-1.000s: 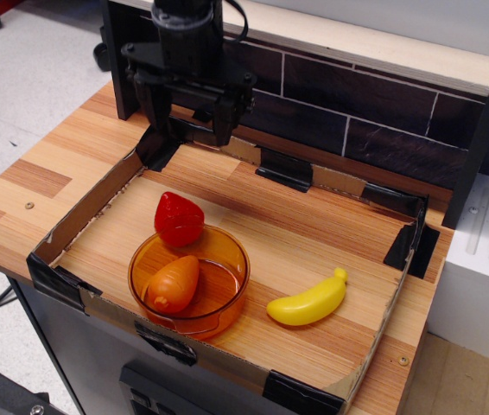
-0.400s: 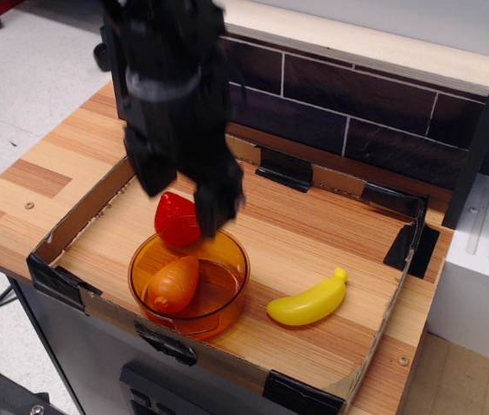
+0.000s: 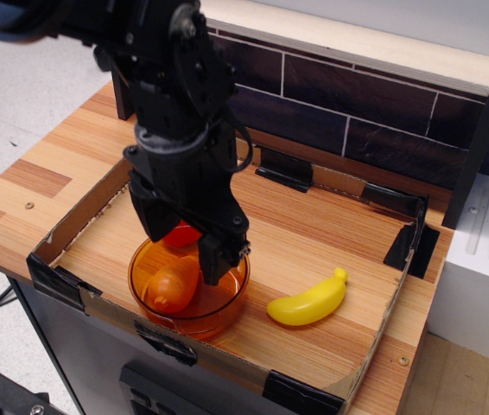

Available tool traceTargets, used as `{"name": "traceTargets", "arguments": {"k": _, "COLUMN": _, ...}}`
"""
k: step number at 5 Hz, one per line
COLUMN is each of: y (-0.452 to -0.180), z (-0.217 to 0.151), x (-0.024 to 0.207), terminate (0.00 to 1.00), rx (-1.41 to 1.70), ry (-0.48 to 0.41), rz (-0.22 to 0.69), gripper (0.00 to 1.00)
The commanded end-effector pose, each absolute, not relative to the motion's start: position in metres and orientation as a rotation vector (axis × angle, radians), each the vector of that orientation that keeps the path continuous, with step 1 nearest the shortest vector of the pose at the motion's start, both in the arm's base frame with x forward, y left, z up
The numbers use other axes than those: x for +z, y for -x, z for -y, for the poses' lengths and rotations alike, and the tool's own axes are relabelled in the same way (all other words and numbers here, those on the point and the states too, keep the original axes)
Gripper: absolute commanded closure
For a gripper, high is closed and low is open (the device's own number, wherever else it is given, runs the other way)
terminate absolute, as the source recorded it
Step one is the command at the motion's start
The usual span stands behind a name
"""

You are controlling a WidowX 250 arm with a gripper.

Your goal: Take carrot out of pot

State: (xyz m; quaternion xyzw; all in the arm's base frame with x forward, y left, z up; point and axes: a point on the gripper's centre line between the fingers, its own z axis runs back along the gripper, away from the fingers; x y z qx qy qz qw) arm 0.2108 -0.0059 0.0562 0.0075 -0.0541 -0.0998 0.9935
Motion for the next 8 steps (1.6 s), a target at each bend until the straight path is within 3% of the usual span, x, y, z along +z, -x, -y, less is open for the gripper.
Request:
{"name": "traceTargets", "arguments": {"k": 1, "y": -0.211, "z": 0.002, "x": 0.050, "terminate": 0.00, "rx": -0.168, "ry": -0.007, "rz": 0.123, "gripper": 0.00}}
{"name": "traceTargets", "arguments": {"k": 8, "y": -0.202, "z": -0.005, "x": 0.014, "terminate": 0.00, "rx": -0.146, "ry": -0.073, "rz": 0.054, "gripper": 0.00}}
